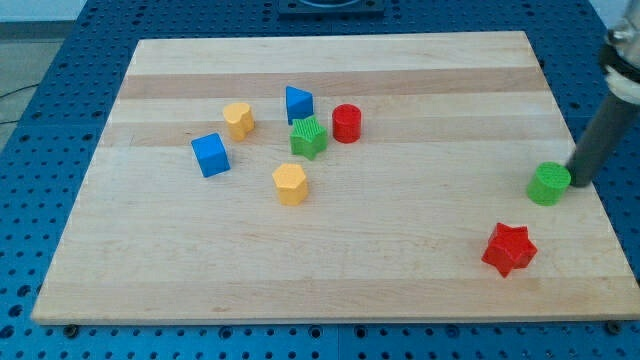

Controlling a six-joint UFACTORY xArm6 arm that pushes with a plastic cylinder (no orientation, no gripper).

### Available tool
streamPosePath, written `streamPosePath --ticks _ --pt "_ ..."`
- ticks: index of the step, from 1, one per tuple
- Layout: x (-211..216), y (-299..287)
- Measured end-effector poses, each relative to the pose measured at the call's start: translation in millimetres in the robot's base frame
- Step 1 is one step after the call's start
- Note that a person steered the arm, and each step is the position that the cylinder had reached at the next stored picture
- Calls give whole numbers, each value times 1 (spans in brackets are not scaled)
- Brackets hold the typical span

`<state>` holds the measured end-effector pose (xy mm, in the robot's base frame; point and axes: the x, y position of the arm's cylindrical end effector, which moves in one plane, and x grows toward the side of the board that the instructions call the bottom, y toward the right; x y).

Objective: Push the green star to the bottom of the blue triangle

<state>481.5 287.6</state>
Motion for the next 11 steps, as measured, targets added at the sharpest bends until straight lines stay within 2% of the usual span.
streamPosePath --ticks 1,2,3,4,5,6,7,8,11 --pt "10 -34" --pt "-53 -96" --pt "-57 -130" --pt "-55 -123" --pt "-51 -179" --pt "-67 -260" --pt "-70 -306" --pt "-70 -318" --pt "-93 -258"
